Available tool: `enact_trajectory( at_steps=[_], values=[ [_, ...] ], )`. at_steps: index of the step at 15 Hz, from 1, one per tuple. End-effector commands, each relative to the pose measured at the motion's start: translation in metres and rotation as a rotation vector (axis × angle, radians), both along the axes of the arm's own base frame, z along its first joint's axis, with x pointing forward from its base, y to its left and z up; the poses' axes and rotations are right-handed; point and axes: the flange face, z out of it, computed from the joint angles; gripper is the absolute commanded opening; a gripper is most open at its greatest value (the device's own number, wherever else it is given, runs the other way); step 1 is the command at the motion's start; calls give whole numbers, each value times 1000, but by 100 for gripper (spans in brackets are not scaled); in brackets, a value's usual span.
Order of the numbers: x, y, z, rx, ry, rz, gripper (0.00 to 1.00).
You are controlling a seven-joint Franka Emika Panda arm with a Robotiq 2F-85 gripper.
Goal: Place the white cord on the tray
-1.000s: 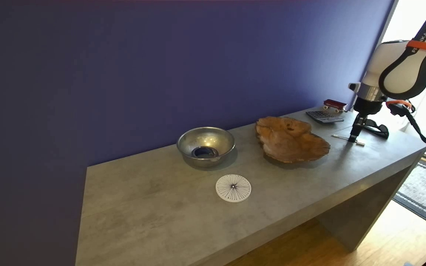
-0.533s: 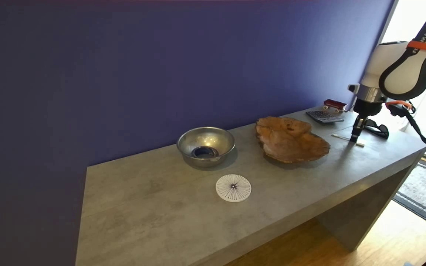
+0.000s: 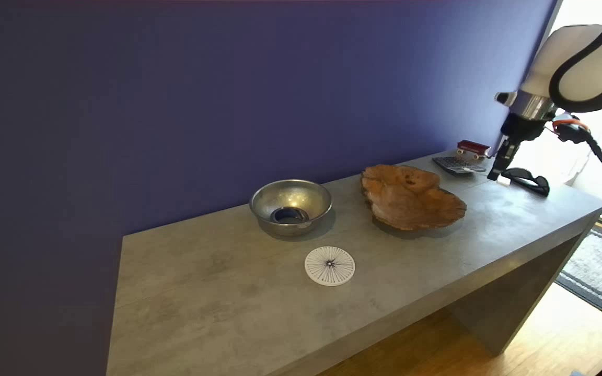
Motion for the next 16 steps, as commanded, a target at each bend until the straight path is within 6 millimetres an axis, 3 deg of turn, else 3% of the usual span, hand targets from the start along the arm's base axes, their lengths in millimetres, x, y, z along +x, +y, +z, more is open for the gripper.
enact_trajectory(
  at_steps=[1, 2, 3, 5, 8, 16],
  values=[
    [-16, 52, 32, 42, -76, 124, 1],
    [-16, 72, 34, 66, -76, 167, 1],
    [-7, 46, 27, 49, -57, 104, 5],
    [-11, 79, 32, 74, -66, 157, 5],
    [-13, 91, 28, 89, -85, 135, 1],
    [-10, 188, 44, 138, -211, 267, 1]
  ],
)
